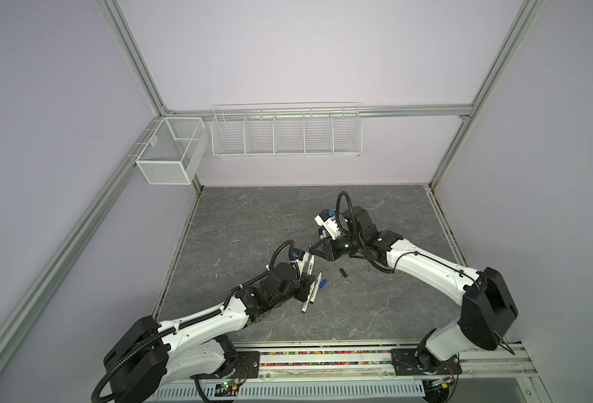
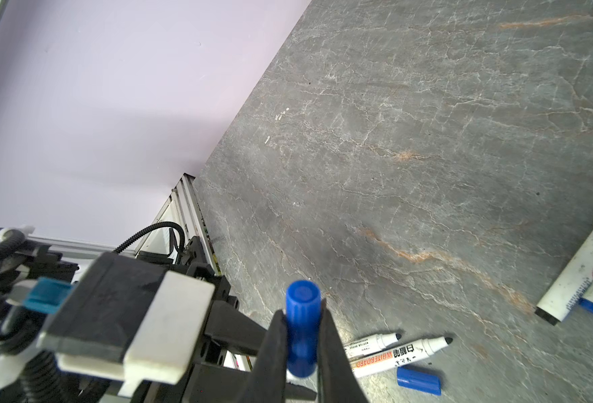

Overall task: Insert the pens into the pen caps
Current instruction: 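Press the blue cap down onto the marker tip with the right gripper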

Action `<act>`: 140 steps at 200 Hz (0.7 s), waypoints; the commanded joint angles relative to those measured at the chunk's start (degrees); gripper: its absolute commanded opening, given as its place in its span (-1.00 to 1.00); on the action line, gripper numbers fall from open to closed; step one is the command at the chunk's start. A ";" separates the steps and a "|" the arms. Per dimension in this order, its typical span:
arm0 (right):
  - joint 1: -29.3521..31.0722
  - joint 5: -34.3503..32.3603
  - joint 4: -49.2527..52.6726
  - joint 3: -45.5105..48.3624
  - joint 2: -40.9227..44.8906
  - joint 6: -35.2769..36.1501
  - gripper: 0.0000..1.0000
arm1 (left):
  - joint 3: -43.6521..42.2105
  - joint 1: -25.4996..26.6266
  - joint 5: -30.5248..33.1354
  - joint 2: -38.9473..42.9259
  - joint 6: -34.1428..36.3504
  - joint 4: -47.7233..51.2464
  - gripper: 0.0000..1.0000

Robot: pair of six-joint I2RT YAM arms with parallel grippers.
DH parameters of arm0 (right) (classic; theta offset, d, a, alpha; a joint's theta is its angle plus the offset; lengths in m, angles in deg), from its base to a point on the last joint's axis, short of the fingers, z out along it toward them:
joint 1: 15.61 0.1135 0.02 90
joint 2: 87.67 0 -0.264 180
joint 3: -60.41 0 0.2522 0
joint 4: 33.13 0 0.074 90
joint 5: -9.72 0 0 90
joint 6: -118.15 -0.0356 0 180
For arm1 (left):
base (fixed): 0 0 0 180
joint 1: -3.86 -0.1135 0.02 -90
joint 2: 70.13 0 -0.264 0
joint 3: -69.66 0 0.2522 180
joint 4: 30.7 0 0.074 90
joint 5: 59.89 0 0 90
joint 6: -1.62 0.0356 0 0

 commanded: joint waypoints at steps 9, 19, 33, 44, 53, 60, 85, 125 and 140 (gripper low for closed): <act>0.11 0.82 -0.40 1.94 1.91 0.70 -0.79 | 0.21 0.03 2.75 1.58 0.48 -6.55 -1.00; -0.13 1.30 -0.91 2.46 2.69 0.35 -0.79 | 0.10 0.03 3.72 1.64 0.05 -9.89 -1.00; -0.51 2.66 -2.13 3.07 3.62 -0.29 -0.78 | 0.77 0.03 4.51 1.13 -0.02 -13.43 -1.00; -0.79 4.07 -2.87 3.35 4.29 -0.78 -0.77 | 1.99 0.03 4.67 0.19 0.31 -15.05 -1.00; -0.95 5.38 -3.39 3.52 4.79 -1.09 -0.77 | 3.04 0.03 4.59 -0.58 0.54 -16.39 -1.00; -1.04 6.48 -3.68 3.63 5.17 -1.06 -0.76 | 3.79 0.03 4.51 -1.13 0.63 -17.63 -1.00; -1.14 10.44 -3.75 3.83 6.74 -0.84 -0.74 | 6.21 0.03 4.62 -2.69 1.30 -22.07 -1.00; -1.16 14.37 0.09 4.14 9.70 1.83 -0.72 | 9.82 0.03 6.64 -3.38 3.91 -25.56 -1.00; -1.13 14.11 2.27 4.34 10.54 3.18 -0.71 | 10.31 0.03 7.13 -3.20 4.24 -27.04 -1.00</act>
